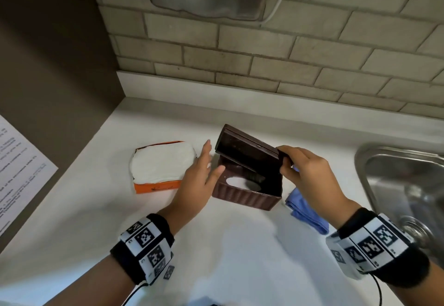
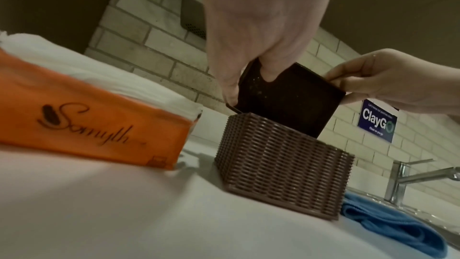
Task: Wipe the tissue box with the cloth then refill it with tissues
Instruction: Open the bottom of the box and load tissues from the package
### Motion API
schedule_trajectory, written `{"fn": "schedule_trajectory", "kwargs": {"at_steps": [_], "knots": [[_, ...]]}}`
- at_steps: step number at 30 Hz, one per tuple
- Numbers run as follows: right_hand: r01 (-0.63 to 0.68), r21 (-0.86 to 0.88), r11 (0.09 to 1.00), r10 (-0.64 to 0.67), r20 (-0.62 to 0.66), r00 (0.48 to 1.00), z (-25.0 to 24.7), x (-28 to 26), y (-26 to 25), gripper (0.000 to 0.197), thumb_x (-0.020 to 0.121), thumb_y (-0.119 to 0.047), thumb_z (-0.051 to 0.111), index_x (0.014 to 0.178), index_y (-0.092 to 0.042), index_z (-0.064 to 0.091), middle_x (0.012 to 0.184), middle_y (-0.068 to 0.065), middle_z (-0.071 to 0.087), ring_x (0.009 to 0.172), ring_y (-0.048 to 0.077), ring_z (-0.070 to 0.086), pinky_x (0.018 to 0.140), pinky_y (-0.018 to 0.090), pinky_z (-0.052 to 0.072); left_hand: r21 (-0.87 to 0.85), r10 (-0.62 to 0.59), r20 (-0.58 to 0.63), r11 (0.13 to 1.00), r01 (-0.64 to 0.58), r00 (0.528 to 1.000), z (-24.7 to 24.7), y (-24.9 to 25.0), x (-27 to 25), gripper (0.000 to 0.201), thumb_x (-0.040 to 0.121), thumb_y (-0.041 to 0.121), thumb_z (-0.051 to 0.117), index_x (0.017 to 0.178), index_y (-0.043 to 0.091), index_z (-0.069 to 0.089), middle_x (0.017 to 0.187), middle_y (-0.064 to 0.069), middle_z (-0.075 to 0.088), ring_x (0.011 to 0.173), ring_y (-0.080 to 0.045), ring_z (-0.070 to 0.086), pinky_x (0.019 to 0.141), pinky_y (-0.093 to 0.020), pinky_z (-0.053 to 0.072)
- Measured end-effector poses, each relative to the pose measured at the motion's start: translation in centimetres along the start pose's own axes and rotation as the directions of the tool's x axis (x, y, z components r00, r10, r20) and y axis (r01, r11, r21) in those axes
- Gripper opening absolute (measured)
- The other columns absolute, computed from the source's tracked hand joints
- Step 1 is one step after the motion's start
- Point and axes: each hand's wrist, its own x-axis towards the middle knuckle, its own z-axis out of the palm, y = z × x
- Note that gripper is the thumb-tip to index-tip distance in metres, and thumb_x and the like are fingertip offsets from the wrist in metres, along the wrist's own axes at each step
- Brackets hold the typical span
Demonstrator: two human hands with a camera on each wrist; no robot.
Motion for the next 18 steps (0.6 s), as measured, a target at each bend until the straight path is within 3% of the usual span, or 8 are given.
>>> {"fn": "schedule_trajectory", "kwargs": {"at_steps": [4, 8, 11, 14, 16, 18], "knots": [[0.024, 0.079, 0.997, -0.023, -0.011, 1.0, -0.9, 0.3, -0.7, 0.027, 0.081, 0.006, 0.064, 0.104, -0.006, 0.069, 0.074, 0.003, 0.066, 0.062, 0.012, 0.055, 0.063, 0.013, 0.043, 0.019, 0.02, -0.052, 1.0, -0.019, 0.998, -0.8, 1.7, 0.7, 0.063, 0.095, 0.033, 0.05, 0.149, 0.024, 0.02, 0.141, -0.006, 0.052, 0.126, -0.019, 0.052, 0.102, -0.028, 0.041], [-0.105, 0.295, 0.95, 0.095, 0.049, 0.994, -3.9, 0.3, -1.8, 0.026, 0.086, 0.002, 0.06, 0.102, -0.015, 0.072, 0.086, -0.007, 0.073, 0.078, 0.006, 0.065, 0.07, 0.01, 0.048, 0.033, 0.08, -0.16, 0.997, -0.075, 0.984, -2.2, 3.1, 0.3, 0.045, 0.095, 0.033, 0.052, 0.138, 0.02, 0.046, 0.118, -0.004, 0.068, 0.11, -0.017, 0.063, 0.095, -0.034, 0.052], [-0.306, 0.511, 0.803, 0.264, 0.155, 0.952, -5.1, -0.1, -2.4, 0.025, 0.092, -0.005, 0.057, 0.107, -0.019, 0.07, 0.091, -0.008, 0.075, 0.08, 0.002, 0.069, 0.072, 0.006, 0.047, -0.034, 0.085, -0.201, 0.995, -0.094, 0.976, -3.0, 3.8, -0.8, 0.028, 0.094, 0.029, 0.056, 0.119, 0.021, 0.064, 0.098, 0.001, 0.075, 0.091, -0.014, 0.07, 0.085, -0.038, 0.057], [-0.483, 0.695, 0.533, 0.405, 0.291, 0.867, -4.6, -1.3, -2.7, 0.041, 0.091, -0.026, 0.055, 0.131, -0.023, 0.052, 0.102, -0.003, 0.072, 0.092, 0.008, 0.069, 0.074, 0.014, 0.052, -0.08, 0.023, -0.249, 0.996, -0.044, 0.968, -3.4, 3.8, -2.2, 0.017, 0.093, 0.026, 0.058, 0.101, 0.02, 0.072, 0.085, -0.001, 0.077, 0.082, -0.018, 0.072, 0.082, -0.043, 0.057], [-0.603, 0.694, 0.393, 0.426, 0.444, 0.788, -3.9, -2.8, -3.3, 0.062, 0.082, -0.039, 0.058, 0.14, -0.034, 0.035, 0.107, -0.001, 0.066, 0.096, 0.007, 0.068, 0.075, 0.019, 0.055, -0.072, -0.01, -0.243, 0.997, -0.008, 0.97, -3.4, 2.9, -3.2, 0.018, 0.094, 0.025, 0.058, 0.096, 0.016, 0.073, 0.083, -0.001, 0.077, 0.081, -0.018, 0.072, 0.083, -0.041, 0.056], [-0.685, 0.641, 0.346, 0.363, 0.582, 0.728, -2.9, -4.7, -4.3, 0.062, 0.082, -0.033, 0.064, 0.138, -0.039, 0.036, 0.103, 0.005, 0.065, 0.096, 0.01, 0.069, 0.08, 0.027, 0.057, -0.051, -0.016, -0.217, 0.999, 0.005, 0.976, -3.1, 1.6, -4.5, 0.023, 0.095, 0.025, 0.055, 0.093, 0.01, 0.072, 0.081, -0.007, 0.076, 0.081, -0.022, 0.071, 0.08, -0.041, 0.055]]}}
